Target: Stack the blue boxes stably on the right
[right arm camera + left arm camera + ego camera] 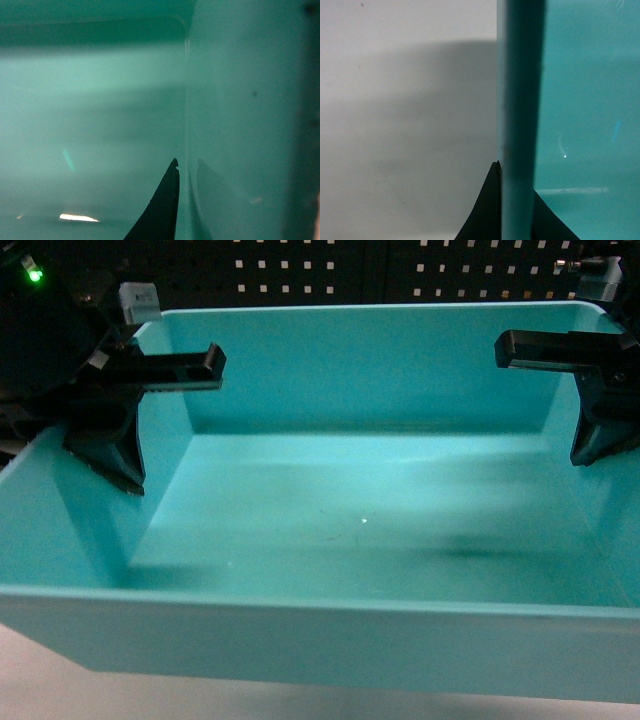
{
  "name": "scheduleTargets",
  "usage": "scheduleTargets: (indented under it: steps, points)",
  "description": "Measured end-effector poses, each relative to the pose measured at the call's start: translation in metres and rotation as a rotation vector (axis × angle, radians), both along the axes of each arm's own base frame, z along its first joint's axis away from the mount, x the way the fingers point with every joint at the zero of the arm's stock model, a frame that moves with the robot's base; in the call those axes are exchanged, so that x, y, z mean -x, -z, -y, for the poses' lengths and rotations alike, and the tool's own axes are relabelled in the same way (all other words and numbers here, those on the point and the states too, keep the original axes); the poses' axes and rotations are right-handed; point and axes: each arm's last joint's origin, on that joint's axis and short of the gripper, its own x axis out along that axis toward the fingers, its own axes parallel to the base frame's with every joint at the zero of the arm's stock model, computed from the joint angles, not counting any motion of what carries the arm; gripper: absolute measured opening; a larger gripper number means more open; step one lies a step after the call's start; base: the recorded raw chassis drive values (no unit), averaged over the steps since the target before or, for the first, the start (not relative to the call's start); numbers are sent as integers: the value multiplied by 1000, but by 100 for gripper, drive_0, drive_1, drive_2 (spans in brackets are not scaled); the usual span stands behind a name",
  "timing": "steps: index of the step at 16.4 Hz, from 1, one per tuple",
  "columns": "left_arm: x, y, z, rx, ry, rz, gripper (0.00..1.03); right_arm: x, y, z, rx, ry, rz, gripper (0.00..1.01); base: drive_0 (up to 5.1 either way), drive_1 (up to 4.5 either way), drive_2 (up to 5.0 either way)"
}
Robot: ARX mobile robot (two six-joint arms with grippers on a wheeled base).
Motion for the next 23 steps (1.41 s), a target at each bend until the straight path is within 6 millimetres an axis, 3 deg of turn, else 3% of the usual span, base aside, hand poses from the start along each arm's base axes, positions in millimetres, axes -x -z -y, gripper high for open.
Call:
scheduleTargets:
  steps: [4, 23]
  points:
    - [8, 16, 6, -9, -7, -42, 2, 3, 13, 1, 22, -20, -20, 8, 0, 0, 0]
    - [8, 16, 6, -13, -7, -34, 2, 3, 13, 2, 20, -7, -23, 8, 0, 0, 0]
